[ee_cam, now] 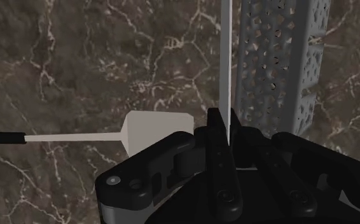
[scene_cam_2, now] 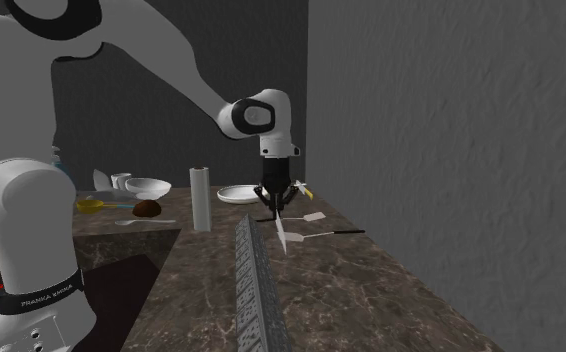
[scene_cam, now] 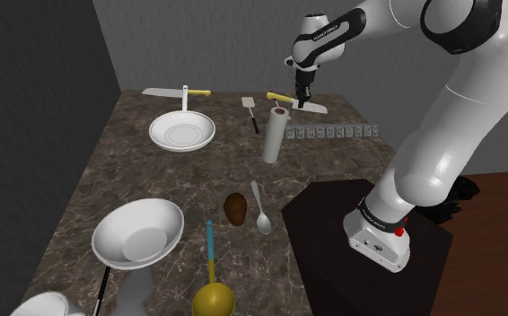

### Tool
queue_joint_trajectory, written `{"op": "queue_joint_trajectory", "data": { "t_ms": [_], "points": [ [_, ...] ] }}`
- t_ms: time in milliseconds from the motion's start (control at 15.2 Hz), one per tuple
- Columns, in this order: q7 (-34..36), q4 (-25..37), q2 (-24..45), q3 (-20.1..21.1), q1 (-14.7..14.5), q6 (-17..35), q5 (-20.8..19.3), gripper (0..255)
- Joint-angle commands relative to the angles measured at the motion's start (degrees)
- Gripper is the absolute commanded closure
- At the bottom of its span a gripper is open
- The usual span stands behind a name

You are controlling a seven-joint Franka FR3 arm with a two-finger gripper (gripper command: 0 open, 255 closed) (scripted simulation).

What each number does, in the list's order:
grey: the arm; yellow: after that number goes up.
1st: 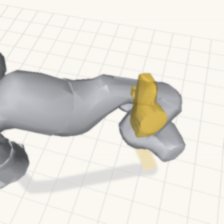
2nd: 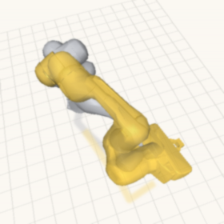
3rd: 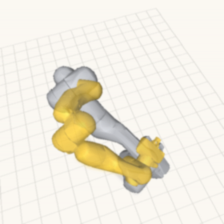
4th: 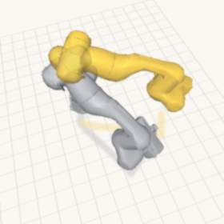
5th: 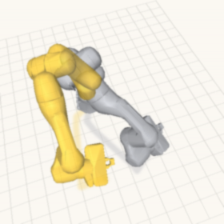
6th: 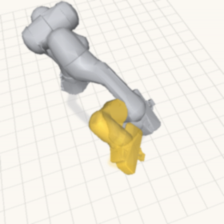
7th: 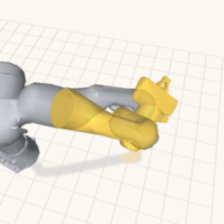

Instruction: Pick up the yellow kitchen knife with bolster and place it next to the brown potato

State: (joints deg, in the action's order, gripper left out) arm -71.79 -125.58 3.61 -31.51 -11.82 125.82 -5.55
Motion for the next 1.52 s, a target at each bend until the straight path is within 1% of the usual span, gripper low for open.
{"op": "queue_joint_trajectory", "data": {
  "t_ms": [0, 660, 1056, 1452],
  "points": [
    [0.21, 0.89, -0.93, -0.02, -0.09, -1.74, -0.48, 255],
    [1.02, 4.99, -4.81, 0.23, -0.45, -9.29, -2.26, 255],
    [10.42, 1.23, -8.55, 4.92, -4.5, -9.95, -3.41, 255],
    [18.97, -0.23, -9.92, 9.76, -8.5, -10.74, -2.77, 255]
  ]
}}
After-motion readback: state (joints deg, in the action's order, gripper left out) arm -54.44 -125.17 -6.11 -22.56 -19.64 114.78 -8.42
